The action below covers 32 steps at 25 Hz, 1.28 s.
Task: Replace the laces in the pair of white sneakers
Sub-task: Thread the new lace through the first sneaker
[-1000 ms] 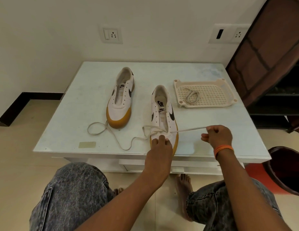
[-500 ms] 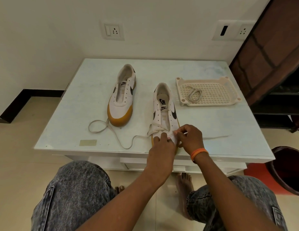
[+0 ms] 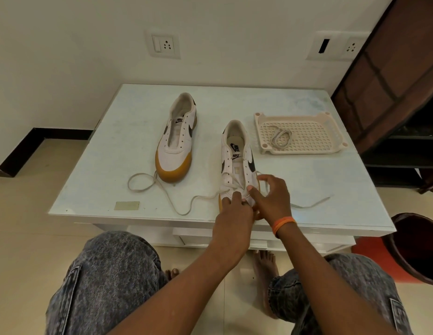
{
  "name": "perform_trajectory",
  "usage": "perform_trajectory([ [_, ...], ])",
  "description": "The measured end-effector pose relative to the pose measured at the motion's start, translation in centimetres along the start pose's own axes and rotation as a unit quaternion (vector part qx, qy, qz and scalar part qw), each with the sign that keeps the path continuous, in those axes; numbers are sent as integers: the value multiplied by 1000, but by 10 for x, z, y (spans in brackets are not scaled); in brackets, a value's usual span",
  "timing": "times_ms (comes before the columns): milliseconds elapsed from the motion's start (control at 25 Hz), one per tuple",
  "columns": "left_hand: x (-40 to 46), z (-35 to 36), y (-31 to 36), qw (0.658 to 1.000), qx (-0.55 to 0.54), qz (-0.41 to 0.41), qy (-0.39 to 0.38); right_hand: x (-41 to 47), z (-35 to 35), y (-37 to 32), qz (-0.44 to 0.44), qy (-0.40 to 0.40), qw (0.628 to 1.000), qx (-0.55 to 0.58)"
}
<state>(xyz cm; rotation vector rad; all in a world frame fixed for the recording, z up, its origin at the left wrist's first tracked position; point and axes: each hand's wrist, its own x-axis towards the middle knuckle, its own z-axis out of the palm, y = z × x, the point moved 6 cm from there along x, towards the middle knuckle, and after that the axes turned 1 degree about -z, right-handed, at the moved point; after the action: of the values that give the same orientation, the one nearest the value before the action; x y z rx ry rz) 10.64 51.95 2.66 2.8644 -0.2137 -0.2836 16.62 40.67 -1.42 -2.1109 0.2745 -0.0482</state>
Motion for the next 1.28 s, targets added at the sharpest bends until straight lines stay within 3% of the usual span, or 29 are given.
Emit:
perform_trajectory([
  [160,1,1,0,1000,-4,-4,-3,-4,6,-3,-23,15,999,-45],
  [320,3,0,0,1000,3,-12,-9,-2,3,-1,14,22,999,-46],
  [480,0,-2,1,1000,9,-7,-6,6,0,-10,-72,-42,993,-86],
  [560,0,-3,0,1000,17,-4,-5,7,-2,-16,-155,-73,973,-153],
  [680,0,-3,0,1000,13,-7,-11,1,2,-23,-270,-59,913,-301],
  [800,0,-3,-2,1000,7,-10,-16,-1,-8,-20,-275,30,887,-370],
  [960,3,-2,-5,1000,2,-9,-29,13,-57,3,-93,156,955,-236],
  [1080,4,-1,-4,1000,-1,-9,-26,13,-46,10,-44,62,994,-83],
  [1160,4,-2,-4,1000,-4,-18,-19,6,-23,2,-22,-19,999,38],
  [1280,5,-1,-3,1000,-8,-15,-11,-2,-7,-16,-88,6,996,7],
])
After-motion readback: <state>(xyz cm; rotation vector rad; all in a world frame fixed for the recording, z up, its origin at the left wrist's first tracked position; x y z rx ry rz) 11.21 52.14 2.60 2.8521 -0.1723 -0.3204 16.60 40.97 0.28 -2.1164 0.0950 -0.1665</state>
